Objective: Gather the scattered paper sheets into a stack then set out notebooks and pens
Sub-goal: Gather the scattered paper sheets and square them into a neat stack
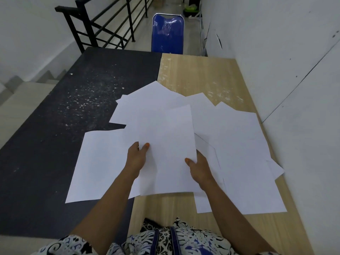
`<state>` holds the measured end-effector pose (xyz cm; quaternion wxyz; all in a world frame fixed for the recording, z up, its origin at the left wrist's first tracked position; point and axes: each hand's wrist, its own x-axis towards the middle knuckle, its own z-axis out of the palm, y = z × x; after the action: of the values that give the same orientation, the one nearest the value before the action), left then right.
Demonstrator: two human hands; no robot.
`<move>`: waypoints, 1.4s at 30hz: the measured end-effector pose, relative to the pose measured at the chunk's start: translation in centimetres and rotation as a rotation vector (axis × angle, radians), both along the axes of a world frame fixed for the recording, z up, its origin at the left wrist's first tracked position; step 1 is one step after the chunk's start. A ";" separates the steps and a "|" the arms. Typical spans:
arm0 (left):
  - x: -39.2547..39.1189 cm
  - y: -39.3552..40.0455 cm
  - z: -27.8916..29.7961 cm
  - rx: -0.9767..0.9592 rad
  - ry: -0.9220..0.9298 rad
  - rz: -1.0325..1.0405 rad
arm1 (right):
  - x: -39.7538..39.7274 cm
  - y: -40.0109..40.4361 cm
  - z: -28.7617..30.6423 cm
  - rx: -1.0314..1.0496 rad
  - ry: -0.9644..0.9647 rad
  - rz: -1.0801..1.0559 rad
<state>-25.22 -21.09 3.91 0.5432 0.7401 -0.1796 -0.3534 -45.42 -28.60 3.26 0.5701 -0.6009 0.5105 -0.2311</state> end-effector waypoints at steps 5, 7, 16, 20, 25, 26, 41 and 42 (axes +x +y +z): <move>1.2 2.3 -3.1 0.250 -0.224 0.070 | -0.3 0.5 -1.7 0.051 0.121 -0.027; 1.8 3.4 -4.4 0.552 -0.439 0.043 | -0.2 0.7 -2.3 0.079 0.149 -0.028; 2.0 5.5 -7.0 0.984 -0.473 -0.168 | -0.1 1.7 -3.9 0.154 0.203 -0.051; 1.8 3.4 -5.8 0.776 -0.490 -0.007 | -0.4 2.1 -4.1 0.176 0.186 -0.077; 3.7 0.4 -4.5 0.414 -0.106 0.132 | -0.9 2.2 -4.0 0.182 0.162 -0.078; 4.2 -0.2 -4.1 0.384 0.028 0.174 | -1.0 2.2 -4.1 0.183 0.165 -0.076; 6.4 -3.3 -3.6 0.178 0.519 0.360 | -1.4 1.7 -4.4 0.211 0.146 -0.070; 6.4 -3.3 -3.7 0.182 0.525 0.336 | -1.4 1.7 -4.4 0.215 0.145 -0.070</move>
<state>-18.84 -24.37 0.26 0.5534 0.6885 0.1236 -0.4522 -46.80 -26.85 -1.17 0.5844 -0.5331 0.5929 -0.1507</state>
